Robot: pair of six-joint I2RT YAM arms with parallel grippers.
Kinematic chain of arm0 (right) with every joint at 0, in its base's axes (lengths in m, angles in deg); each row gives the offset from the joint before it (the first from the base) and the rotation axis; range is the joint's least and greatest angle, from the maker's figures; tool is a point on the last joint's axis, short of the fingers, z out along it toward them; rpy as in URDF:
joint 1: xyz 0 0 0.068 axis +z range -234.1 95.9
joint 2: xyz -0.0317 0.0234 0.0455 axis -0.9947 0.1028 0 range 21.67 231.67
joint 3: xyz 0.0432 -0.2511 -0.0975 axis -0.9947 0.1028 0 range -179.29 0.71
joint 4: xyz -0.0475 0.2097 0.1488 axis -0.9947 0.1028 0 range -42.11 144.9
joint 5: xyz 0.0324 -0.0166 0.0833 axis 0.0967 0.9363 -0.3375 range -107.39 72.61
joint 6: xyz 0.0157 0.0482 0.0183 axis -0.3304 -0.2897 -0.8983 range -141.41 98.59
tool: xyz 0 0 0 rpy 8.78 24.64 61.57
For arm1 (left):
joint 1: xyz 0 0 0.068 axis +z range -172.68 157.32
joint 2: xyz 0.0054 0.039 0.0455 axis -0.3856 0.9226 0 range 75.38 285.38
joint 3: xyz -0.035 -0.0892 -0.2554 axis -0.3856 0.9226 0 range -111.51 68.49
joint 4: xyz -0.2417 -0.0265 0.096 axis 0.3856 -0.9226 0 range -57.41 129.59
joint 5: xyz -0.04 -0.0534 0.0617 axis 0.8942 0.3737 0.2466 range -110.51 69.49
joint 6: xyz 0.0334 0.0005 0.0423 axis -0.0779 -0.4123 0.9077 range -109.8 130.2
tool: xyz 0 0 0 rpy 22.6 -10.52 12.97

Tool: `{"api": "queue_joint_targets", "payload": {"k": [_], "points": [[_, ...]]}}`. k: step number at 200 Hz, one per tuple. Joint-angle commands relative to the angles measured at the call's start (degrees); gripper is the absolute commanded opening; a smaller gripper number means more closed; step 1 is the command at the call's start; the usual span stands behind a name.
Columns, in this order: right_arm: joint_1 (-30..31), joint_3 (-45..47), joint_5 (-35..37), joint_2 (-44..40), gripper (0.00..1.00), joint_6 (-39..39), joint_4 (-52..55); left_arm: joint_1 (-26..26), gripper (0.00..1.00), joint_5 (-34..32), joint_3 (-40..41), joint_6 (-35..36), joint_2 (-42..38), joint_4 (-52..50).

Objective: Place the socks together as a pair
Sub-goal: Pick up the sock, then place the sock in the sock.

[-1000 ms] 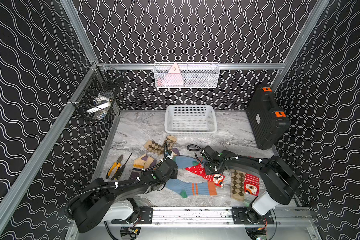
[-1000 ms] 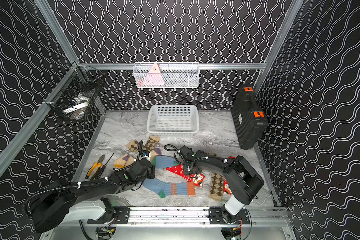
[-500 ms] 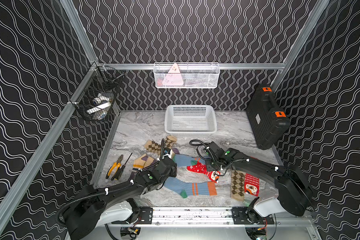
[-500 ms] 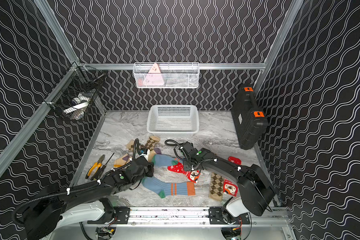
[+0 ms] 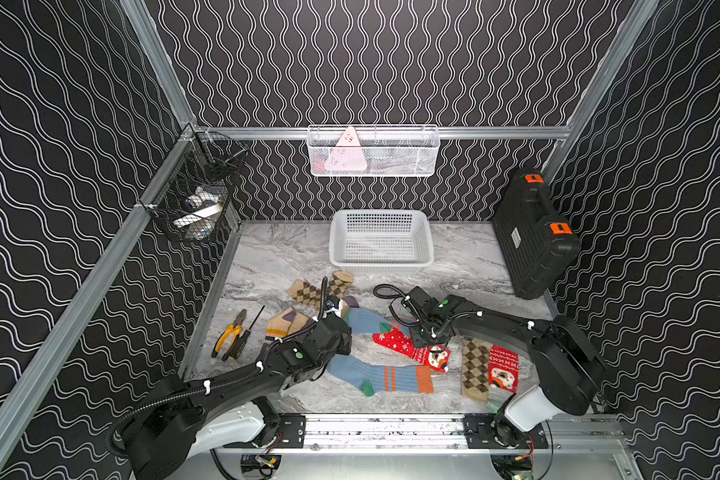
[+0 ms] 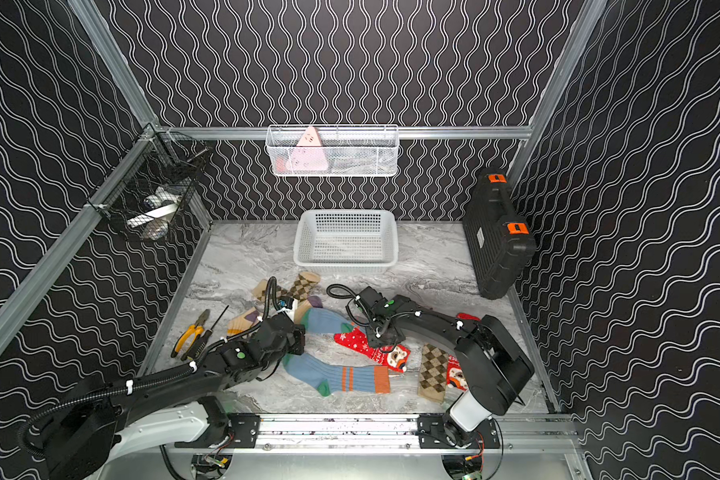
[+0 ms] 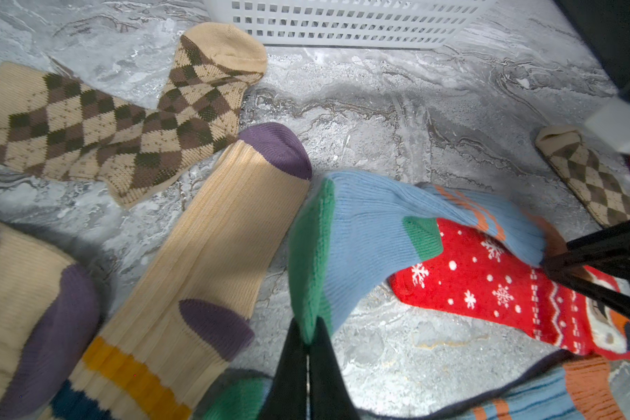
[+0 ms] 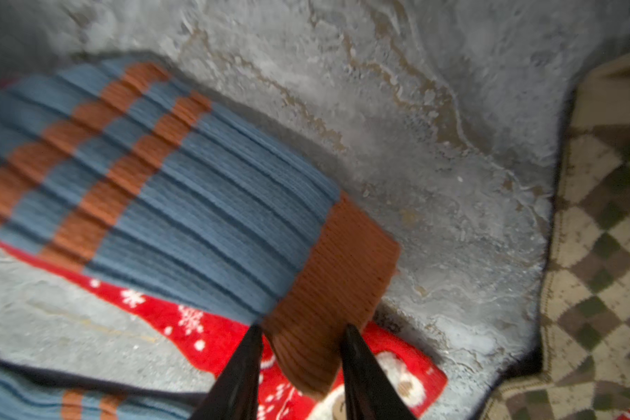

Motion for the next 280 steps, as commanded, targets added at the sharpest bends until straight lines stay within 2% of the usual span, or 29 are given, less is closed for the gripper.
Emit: {"api": "queue_joint_targets", "payload": {"k": [1,55,96,142,160,188,219,239,259,280], "points": [[-0.09,0.88,0.41,0.66,0.41,-1.45,-0.74,0.31,0.02,-1.85,-0.55,1.48,-0.38,-0.67],[-1.27,0.48,0.68,-0.22,0.17,-1.45,-1.97,1.03,0.02,-1.48,-0.64,1.95,-0.67,-0.87],[-1.24,-0.61,1.35,-3.18,0.15,-1.51,1.10,1.12,0.01,-1.83,-1.14,2.34,-2.24,-2.26],[-0.82,-3.14,-1.83,-9.67,0.13,-0.51,7.09,1.12,0.00,-1.64,-2.22,2.56,-4.64,-4.81],[-0.19,-5.15,-7.11,-11.71,0.07,-0.07,10.47,1.08,0.00,-1.16,-2.80,2.57,-7.28,-6.77],[2.96,-6.78,-19.28,-14.72,0.05,-0.43,13.40,1.03,0.00,0.03,-4.24,1.99,-12.72,-12.19],[5.75,-4.32,-30.92,-19.07,0.03,-2.12,11.01,0.76,0.00,3.37,-4.24,0.67,-19.21,-16.07],[5.73,-3.02,-35.68,-21.64,0.02,-2.44,8.12,0.68,0.00,3.07,-4.27,0.41,-22.22,-18.02],[4.21,-2.19,-36.71,-21.80,0.03,-2.53,4.94,0.68,0.00,1.48,-4.16,0.45,-21.19,-18.69],[-1.85,-2.33,-40.82,-16.87,0.06,0.42,4.24,0.64,0.01,0.65,-3.94,0.63,-15.39,-16.39]]}}
